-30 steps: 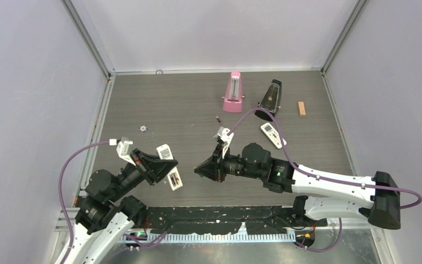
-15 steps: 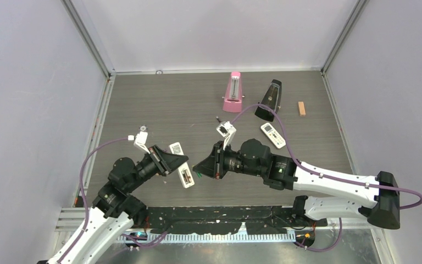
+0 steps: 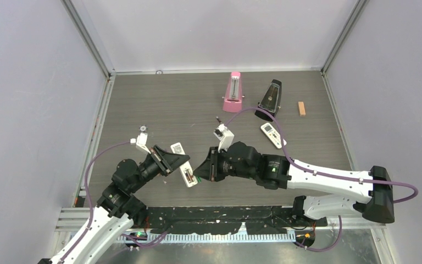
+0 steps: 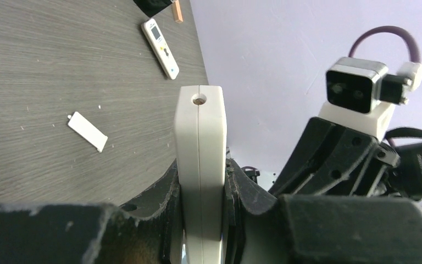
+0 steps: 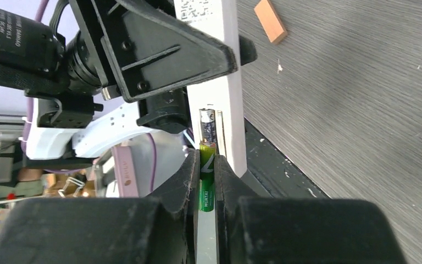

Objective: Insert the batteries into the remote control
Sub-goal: Load the battery into the remote control.

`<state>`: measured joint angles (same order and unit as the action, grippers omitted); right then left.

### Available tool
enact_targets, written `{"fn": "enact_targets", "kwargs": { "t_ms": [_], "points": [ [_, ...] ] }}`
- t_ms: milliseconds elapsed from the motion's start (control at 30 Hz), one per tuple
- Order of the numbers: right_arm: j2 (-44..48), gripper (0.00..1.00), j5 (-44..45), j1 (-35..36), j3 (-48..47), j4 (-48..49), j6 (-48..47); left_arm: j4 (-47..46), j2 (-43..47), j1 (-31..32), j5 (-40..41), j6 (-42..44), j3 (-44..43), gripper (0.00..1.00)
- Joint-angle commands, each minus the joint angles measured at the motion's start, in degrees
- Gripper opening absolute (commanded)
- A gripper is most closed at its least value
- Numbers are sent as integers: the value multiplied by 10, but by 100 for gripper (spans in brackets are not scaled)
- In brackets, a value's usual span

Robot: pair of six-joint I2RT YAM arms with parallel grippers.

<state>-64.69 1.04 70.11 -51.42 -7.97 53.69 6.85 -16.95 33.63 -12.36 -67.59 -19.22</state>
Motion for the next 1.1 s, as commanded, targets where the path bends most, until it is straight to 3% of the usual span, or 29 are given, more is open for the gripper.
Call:
{"fn": "enact_targets", "kwargs": {
  "t_ms": [0, 200, 533, 1067],
  "points": [
    [-32, 5, 104, 41, -86, -82, -47, -53, 9, 0, 3, -56, 12, 0],
    [-69, 6, 175, 81, -151, -147, -83, -57, 17, 0, 5, -64, 25, 0],
    [-111, 7, 216, 95, -205, -205, -108, -80, 18, 0, -1, -74, 34, 0],
    [-140, 10, 208, 97, -213, -187, -116, -100, 10, 0, -2, -88, 46, 0]
  ]
}}
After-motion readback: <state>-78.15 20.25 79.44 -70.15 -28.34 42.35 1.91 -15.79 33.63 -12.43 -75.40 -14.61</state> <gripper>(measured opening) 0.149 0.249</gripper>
